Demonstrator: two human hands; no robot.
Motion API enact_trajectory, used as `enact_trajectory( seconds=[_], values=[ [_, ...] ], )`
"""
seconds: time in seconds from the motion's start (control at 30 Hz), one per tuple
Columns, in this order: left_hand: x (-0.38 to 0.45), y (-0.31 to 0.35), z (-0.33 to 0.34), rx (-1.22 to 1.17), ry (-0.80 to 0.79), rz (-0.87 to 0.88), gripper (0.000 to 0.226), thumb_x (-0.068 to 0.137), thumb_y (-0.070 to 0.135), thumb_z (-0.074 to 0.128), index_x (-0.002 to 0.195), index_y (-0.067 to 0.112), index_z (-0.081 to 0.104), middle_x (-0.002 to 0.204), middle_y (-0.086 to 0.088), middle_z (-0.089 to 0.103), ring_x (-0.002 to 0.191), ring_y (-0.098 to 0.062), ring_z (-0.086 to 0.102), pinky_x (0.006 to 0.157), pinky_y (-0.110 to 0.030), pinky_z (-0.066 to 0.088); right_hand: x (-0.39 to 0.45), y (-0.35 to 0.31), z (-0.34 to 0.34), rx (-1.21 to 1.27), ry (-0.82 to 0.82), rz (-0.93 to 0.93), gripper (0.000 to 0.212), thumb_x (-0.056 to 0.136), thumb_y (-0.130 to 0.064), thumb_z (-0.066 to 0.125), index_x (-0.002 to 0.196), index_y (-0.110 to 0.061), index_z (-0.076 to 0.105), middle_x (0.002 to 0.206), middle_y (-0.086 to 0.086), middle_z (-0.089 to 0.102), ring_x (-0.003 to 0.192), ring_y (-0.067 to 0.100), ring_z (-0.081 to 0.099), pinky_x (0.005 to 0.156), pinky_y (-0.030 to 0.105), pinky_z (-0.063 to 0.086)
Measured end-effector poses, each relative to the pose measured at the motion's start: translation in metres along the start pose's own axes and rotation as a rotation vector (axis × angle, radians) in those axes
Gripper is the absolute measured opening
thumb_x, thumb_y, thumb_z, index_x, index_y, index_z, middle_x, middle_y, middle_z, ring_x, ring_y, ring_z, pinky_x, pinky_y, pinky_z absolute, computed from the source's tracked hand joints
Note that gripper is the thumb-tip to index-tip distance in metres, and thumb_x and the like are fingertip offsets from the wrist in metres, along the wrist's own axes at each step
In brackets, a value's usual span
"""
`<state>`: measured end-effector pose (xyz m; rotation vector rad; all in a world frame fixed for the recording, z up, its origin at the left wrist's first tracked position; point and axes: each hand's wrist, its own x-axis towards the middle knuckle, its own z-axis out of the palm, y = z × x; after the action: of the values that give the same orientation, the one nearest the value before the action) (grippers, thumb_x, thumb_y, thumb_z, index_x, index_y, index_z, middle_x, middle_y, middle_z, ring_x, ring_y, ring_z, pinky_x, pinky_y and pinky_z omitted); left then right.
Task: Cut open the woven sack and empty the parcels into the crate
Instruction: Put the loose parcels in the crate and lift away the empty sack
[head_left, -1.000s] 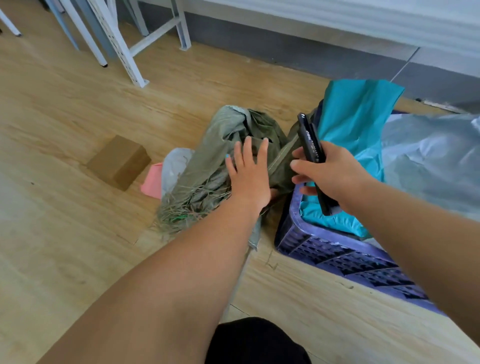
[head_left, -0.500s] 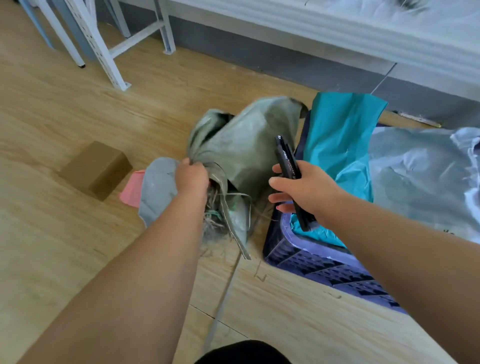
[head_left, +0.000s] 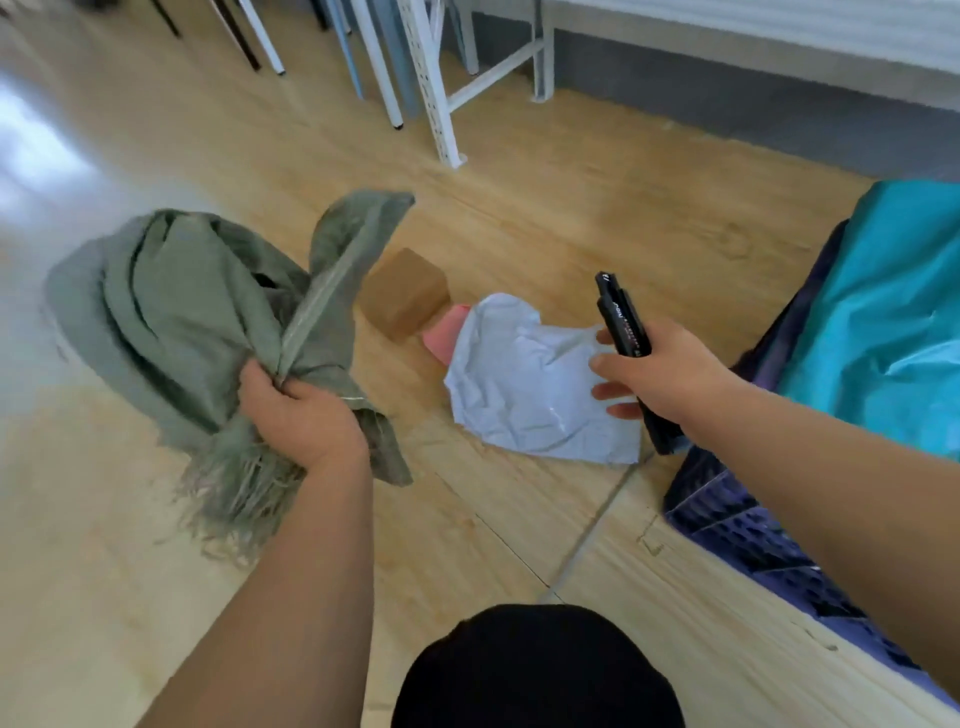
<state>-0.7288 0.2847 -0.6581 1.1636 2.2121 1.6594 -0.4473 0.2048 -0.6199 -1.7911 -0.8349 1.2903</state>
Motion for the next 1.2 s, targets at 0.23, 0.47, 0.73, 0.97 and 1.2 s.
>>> enact_trajectory(
  seconds=[0.23, 0.47, 0.73, 0.97, 1.2],
  values=[
    [-0.046, -0.054, 0.009, 0.398, -0.33, -0.631, 0.063, 0.094, 0.01, 0.048, 0.149, 0.012, 0.017, 0.154, -0.015, 0.015, 0.132, -0.035, 0.031, 0.107, -0.039, 0.026, 0.004, 0.008, 0.01, -0.065, -0.042, 0.04, 0.032, 0.087, -0.019, 0.069, 0.116, -0.018, 0.058, 0.101, 0.006, 0.067, 0.078, 0.014, 0.072, 0.053, 0.025, 0.056],
    [-0.075, -0.033, 0.1, 0.47, -0.819, 0.084, 0.064, 0.085, 0.02, 0.062, 0.142, 0.016, 0.033, 0.146, -0.006, 0.034, 0.136, -0.029, 0.03, 0.109, -0.044, 0.029, 0.018, 0.022, 0.015, -0.112, -0.034, 0.089, 0.03, 0.087, -0.018, 0.068, 0.115, -0.018, 0.059, 0.1, 0.005, 0.068, 0.078, 0.013, 0.072, 0.055, 0.026, 0.056],
    [-0.082, -0.028, 0.203, 0.704, -1.262, 0.974, 0.091, 0.083, 0.019, 0.067, 0.152, 0.019, 0.008, 0.156, 0.0, 0.023, 0.147, -0.025, 0.007, 0.118, -0.042, 0.006, 0.046, 0.02, 0.022, -0.131, 0.01, 0.123, 0.025, 0.087, -0.017, 0.067, 0.111, -0.019, 0.058, 0.1, 0.004, 0.068, 0.078, 0.012, 0.071, 0.053, 0.023, 0.056],
    [-0.101, -0.063, 0.211, 0.937, -1.259, 1.089, 0.068, 0.083, 0.032, 0.063, 0.142, 0.022, 0.033, 0.138, -0.004, 0.041, 0.133, -0.028, 0.027, 0.115, -0.051, 0.001, 0.066, 0.027, 0.028, -0.107, 0.058, 0.2, 0.025, 0.087, -0.015, 0.067, 0.111, -0.017, 0.058, 0.102, 0.008, 0.067, 0.081, 0.015, 0.071, 0.054, 0.024, 0.057],
    [-0.1, -0.073, 0.173, 0.268, -1.068, 0.934, 0.023, 0.078, 0.007, 0.062, 0.092, 0.022, 0.073, 0.092, -0.001, 0.059, 0.106, -0.023, 0.053, 0.11, -0.049, 0.018, 0.079, 0.036, 0.028, -0.422, 0.082, 0.125, 0.031, 0.084, -0.019, 0.068, 0.112, -0.015, 0.058, 0.097, 0.012, 0.066, 0.086, 0.027, 0.069, 0.073, 0.041, 0.059]
  ],
)
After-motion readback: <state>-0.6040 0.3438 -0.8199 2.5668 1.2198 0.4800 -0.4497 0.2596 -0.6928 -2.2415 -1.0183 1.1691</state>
